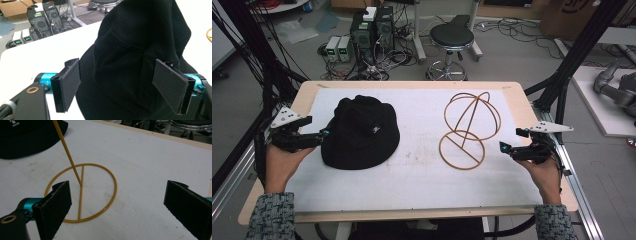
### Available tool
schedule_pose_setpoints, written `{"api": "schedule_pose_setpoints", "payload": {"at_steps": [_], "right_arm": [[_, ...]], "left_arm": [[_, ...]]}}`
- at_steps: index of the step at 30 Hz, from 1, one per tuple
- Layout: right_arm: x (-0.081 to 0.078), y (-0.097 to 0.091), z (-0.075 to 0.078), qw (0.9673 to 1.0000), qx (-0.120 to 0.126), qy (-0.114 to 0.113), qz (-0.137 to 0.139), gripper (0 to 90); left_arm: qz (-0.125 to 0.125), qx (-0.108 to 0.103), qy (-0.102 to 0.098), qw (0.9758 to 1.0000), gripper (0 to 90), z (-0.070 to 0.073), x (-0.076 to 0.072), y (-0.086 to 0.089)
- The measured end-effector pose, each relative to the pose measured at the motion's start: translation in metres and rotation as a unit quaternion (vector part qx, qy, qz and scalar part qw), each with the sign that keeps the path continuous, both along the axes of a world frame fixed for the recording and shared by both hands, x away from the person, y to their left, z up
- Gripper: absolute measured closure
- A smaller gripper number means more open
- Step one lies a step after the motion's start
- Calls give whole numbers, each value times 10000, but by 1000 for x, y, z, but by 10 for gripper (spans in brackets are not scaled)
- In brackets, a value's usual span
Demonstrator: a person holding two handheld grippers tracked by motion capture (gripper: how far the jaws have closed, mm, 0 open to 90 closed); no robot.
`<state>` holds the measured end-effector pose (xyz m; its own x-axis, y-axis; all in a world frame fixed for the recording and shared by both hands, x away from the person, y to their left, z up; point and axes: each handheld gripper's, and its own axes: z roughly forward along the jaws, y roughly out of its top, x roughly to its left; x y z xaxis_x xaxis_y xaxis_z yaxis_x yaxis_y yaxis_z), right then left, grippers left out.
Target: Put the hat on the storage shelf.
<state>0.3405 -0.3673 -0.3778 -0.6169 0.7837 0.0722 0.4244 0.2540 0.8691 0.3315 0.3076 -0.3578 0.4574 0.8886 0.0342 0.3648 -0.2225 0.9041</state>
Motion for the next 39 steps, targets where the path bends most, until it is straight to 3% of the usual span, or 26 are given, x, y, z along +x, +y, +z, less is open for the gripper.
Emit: {"api": "schedule_pose_setpoints", "payload": {"at_steps": [29,39], "right_arm": [[-5,2,2,10000,-32,-56,1,73],[-9,2,-2,10000,-18,-30,-5,74]], "left_arm": [[-73,-122,11,9999,245,5,3,0],[-231,-216,-95,9995,249,18,6,-9]]}}
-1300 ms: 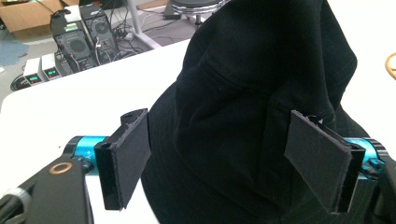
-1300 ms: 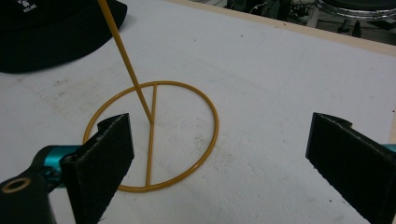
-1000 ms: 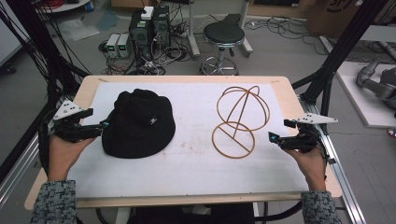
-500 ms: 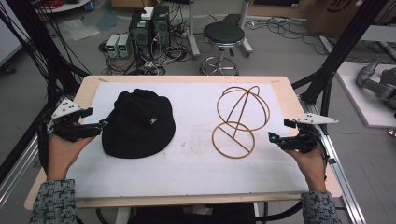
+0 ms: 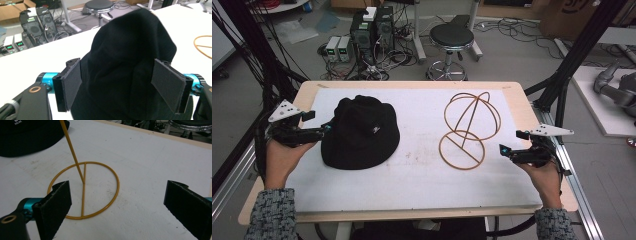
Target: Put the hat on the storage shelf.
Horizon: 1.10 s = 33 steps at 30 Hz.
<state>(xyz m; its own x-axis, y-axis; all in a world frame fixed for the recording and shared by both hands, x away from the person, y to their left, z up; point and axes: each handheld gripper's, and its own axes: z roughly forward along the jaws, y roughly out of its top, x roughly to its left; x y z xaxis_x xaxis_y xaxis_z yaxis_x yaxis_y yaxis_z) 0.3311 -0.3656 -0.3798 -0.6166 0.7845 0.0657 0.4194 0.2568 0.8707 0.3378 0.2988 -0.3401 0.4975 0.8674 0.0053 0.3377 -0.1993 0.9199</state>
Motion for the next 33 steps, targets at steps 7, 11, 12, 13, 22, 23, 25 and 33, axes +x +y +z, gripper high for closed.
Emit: {"api": "schedule_pose_setpoints", "payload": {"at_steps": [7,11,12,13,22,23,25,33], "right_arm": [[-2,4,-7,9999,-88,56,34,74],[-4,4,-6,10000,-74,60,12,74],[-4,4,-6,10000,-84,44,8,74],[-5,4,-6,9999,-98,38,22,74],[-8,5,-7,9999,-123,76,21,74],[-8,5,-7,9999,-123,76,21,74],[-8,7,-7,9999,-138,48,66,74],[-8,7,-9,9999,-130,82,65,74]], "left_arm": [[-142,14,-61,9999,254,5,5,-11],[-179,-35,-113,9998,253,6,11,-20],[-179,-35,-113,9998,252,6,11,-20],[-195,-41,-121,9997,252,7,12,-20],[-298,-34,-250,9992,258,12,23,-38],[-301,-39,-240,9993,258,12,26,-40],[-272,-62,-253,9993,258,12,34,-45],[-366,-24,-232,9991,285,14,52,-58]]}}
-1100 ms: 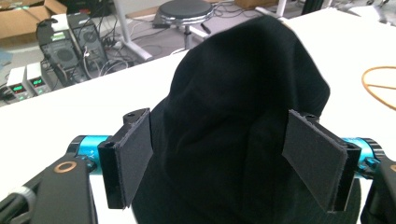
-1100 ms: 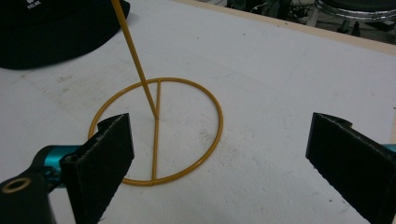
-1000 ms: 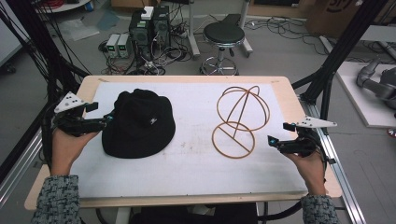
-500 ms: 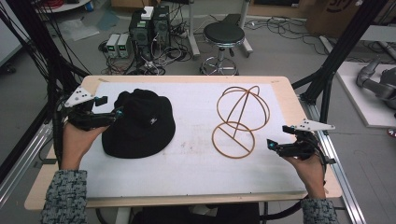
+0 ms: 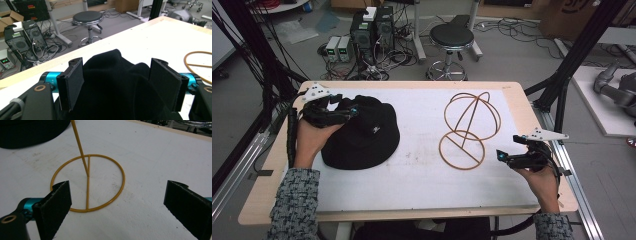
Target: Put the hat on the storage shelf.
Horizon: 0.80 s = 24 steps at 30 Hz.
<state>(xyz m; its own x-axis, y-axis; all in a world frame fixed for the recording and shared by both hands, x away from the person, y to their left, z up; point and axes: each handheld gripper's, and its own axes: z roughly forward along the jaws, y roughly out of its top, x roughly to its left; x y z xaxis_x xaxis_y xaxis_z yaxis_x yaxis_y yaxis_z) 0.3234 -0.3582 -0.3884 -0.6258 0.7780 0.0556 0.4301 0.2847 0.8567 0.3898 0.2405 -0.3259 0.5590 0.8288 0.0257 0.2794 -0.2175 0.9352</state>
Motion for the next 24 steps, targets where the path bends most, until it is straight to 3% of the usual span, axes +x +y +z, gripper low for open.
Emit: {"api": "schedule_pose_setpoints", "payload": {"at_steps": [4,7,10,12,15,20,21,24], "right_arm": [[0,0,0,10000,-18,-14,15,74],[0,0,1,10000,-13,-32,42,74],[0,0,1,10000,-10,-57,45,74],[0,0,1,10000,-5,-30,42,74],[0,1,1,10000,-4,-17,39,74],[-1,1,1,10000,20,-23,37,74],[-1,1,1,10000,14,-46,36,74],[-1,0,2,10000,6,-44,38,74]], "left_arm": [[6,17,-1,10000,304,0,7,-4],[-12,16,30,10000,380,0,8,-5],[15,-145,131,9998,420,-1,10,-5],[32,-133,145,9998,441,-1,10,-4],[-21,-183,174,9997,532,-1,10,-3],[-74,-55,180,9998,679,-3,12,-3],[-128,-89,183,9997,743,-3,12,-4],[-84,-8,179,9998,797,-4,12,-5]]}}
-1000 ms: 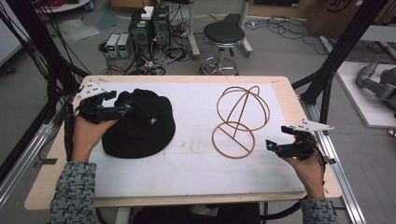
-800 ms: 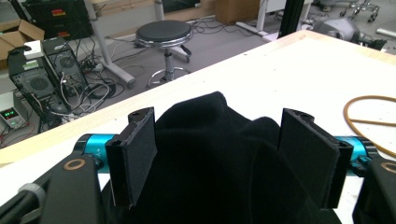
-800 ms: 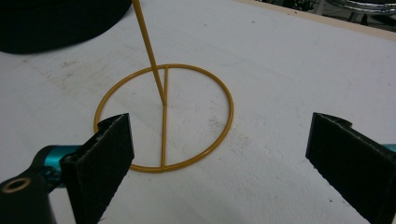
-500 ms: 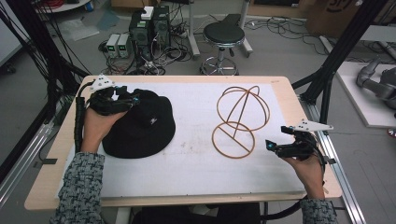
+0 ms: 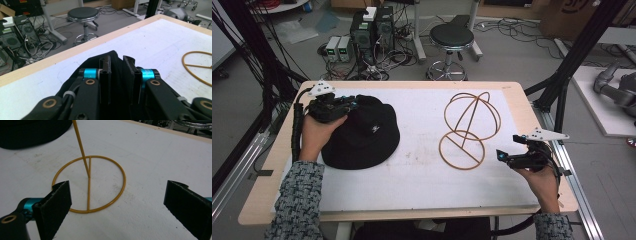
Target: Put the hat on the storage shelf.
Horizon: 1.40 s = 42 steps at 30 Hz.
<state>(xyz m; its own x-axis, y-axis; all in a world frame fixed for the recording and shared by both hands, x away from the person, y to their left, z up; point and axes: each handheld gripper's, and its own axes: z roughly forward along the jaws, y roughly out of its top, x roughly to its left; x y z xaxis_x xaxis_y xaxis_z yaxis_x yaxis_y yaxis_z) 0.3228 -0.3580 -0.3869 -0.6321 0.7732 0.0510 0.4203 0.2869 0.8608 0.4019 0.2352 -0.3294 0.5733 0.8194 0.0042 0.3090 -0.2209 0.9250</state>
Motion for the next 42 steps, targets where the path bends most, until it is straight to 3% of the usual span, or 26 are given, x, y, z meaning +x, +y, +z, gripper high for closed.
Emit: {"api": "schedule_pose_setpoints", "payload": {"at_steps": [6,11,18,23,24,25,28,35,39,42], "right_arm": [[0,0,0,10000,17,14,-3,74],[0,0,-1,10000,15,20,-26,74],[0,-1,0,10000,18,-3,-19,74],[0,-2,0,10000,25,6,-25,74],[0,-2,0,10000,36,-6,-23,74],[0,-2,0,10000,36,-6,-23,74],[0,-3,0,10000,53,-10,-32,74],[0,-3,1,10000,60,-2,-46,74],[0,-4,0,10000,71,-5,-54,74],[0,-5,1,9999,92,-15,-64,74]], "left_arm": [[-79,-43,-21,10000,843,3,-1,2],[-180,-264,-147,9994,851,16,-4,4],[-382,-398,-367,9978,854,51,-3,8],[-490,-456,-627,9958,856,83,-1,7],[-498,-448,-742,9950,856,94,1,8],[-498,-448,-742,9950,856,94,1,8],[-587,-538,-880,9929,856,114,5,9],[-627,-616,-930,9918,857,134,12,10],[-654,-919,-991,9887,858,143,16,10],[-781,-1244,-1036,9837,858,148,20,11]]}}
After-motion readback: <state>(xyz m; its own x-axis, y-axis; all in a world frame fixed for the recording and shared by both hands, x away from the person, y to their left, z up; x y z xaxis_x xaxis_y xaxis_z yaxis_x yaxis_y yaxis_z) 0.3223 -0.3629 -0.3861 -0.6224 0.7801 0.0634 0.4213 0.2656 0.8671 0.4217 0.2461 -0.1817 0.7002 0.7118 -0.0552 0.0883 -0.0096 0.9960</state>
